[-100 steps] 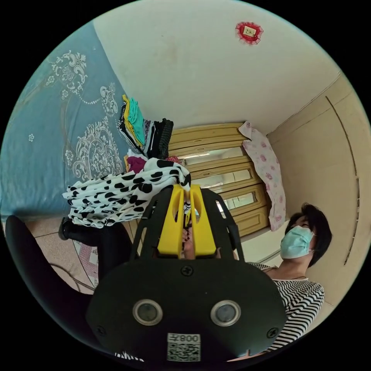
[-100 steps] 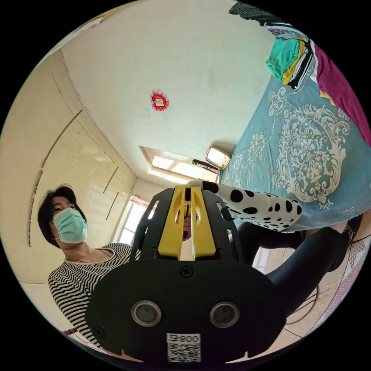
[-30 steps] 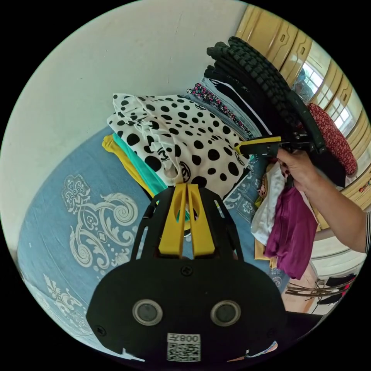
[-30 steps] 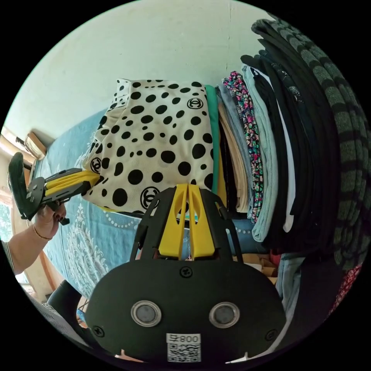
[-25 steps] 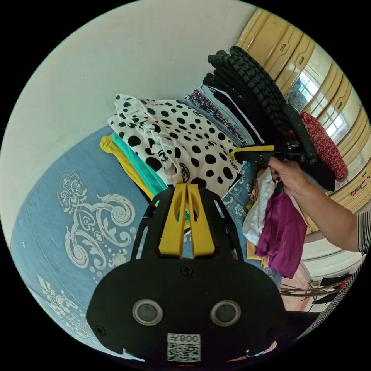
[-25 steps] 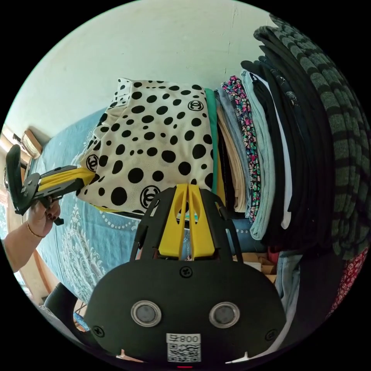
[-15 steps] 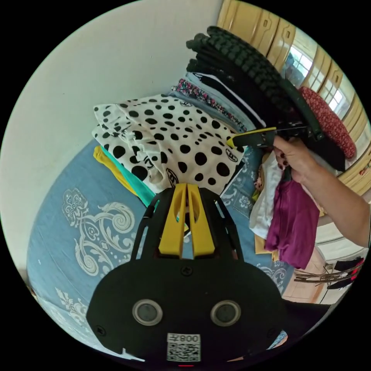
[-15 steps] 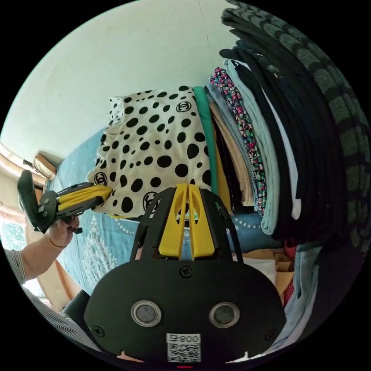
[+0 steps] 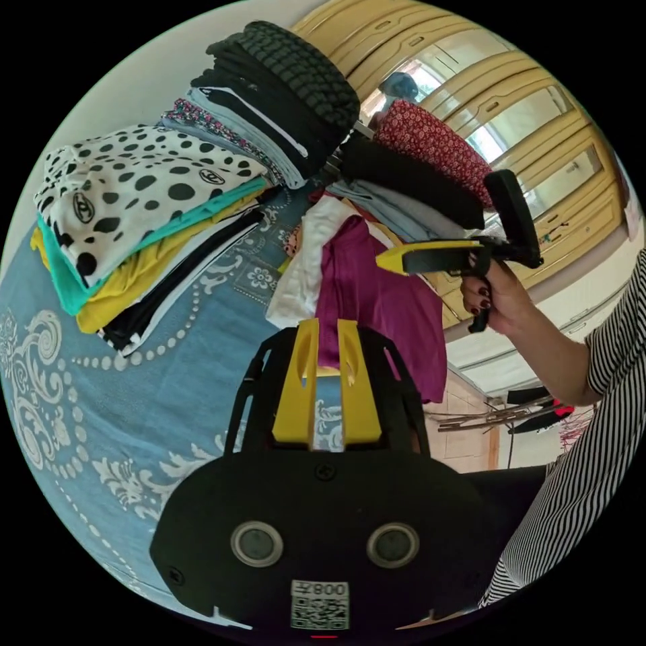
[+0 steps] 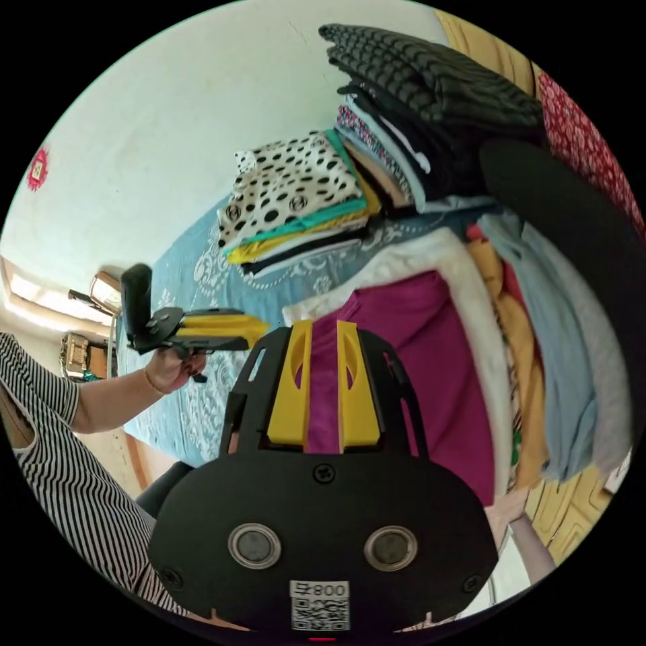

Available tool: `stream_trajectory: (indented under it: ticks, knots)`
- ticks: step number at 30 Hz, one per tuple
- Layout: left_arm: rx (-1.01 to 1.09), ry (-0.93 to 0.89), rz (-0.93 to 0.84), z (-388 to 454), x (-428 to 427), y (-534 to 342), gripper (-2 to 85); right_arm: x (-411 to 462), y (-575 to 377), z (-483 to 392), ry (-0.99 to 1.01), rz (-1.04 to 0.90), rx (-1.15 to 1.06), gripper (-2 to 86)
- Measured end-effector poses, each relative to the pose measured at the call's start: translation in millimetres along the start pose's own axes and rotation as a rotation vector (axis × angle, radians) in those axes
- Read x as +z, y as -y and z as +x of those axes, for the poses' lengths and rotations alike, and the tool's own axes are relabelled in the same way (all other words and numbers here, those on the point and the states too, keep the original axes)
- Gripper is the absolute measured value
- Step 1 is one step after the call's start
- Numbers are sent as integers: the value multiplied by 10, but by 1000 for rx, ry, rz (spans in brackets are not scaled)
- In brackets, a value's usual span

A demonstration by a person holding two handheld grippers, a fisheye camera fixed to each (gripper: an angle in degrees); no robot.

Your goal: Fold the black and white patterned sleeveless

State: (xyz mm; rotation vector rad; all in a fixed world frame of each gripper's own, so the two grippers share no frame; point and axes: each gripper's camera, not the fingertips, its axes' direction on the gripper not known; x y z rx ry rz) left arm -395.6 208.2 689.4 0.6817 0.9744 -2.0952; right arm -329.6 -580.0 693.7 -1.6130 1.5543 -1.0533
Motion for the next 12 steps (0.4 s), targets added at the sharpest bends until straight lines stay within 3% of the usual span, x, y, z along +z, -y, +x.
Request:
stream_trajectory:
  ticks: [12]
  knots:
    - [60,19,-122,178,203,-123,18,497,-436,-196,-41,-122,77,77]
